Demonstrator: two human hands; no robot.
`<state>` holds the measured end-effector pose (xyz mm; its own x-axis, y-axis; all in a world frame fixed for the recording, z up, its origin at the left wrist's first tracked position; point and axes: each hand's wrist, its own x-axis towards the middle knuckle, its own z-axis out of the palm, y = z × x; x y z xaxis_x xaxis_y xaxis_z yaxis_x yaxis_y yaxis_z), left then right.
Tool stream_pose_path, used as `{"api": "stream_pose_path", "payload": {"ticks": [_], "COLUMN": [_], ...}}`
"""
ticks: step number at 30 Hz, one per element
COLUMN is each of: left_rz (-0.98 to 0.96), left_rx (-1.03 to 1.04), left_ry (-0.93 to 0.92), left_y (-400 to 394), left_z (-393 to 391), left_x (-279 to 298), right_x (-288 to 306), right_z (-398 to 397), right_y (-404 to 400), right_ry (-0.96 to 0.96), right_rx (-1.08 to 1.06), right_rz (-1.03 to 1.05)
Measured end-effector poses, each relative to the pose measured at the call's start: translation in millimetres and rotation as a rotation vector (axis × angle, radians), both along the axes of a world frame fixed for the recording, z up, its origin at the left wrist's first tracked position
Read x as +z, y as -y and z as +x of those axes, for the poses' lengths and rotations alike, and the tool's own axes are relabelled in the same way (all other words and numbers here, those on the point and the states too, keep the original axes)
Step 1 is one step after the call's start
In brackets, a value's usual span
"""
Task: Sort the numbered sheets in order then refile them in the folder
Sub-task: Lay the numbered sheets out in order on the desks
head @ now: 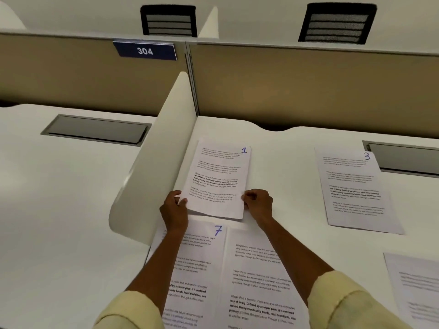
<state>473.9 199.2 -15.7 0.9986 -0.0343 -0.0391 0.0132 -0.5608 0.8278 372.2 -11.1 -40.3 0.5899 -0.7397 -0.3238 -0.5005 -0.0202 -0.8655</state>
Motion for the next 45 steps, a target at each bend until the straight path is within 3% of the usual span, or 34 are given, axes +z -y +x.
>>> {"api": "stream_pose_path", "payload": {"ticks": [7, 14, 17, 22, 27, 32, 38, 45], "left_rz": [0.050, 0.417, 0.522, 0.710, 0.669, 0.560, 0.535, 0.562], "left_rx": [-0.033, -0.288, -0.475, -0.567, -0.575, -0.590, -0.602, -0.611], "left_ry": [0.009, 0.237, 0.158, 0.026, 0.051, 0.128, 0.246, 0.277], "left_y": [2, 0, -2, -7, -12, -6, 16, 56], "left_z": [12, 1, -2, -3, -3, -19, -55, -129], "left_x": [-9, -19, -26, -32, -32, -27, -24, -16], "right_x": [-2, -8, -8, -8, 5, 10, 13, 12], "right_z": [25, 38, 42, 44, 29, -11, -69, -140], "right_y": [-10, -13, -13, -15, -17, -14, 3, 33], "right_ry": [-0.018, -0.041, -0.048, -0.075, -0.129, -0.064, -0.274, -0.369], "right_rx": [-0.050, -0.027, -0.009, 0.063, 0.107, 0.166, 0.317, 0.346], "right_rz": [-0.007, -0.042, -0.050, -0.089, -0.144, -0.384, -0.743, -0.890]}}
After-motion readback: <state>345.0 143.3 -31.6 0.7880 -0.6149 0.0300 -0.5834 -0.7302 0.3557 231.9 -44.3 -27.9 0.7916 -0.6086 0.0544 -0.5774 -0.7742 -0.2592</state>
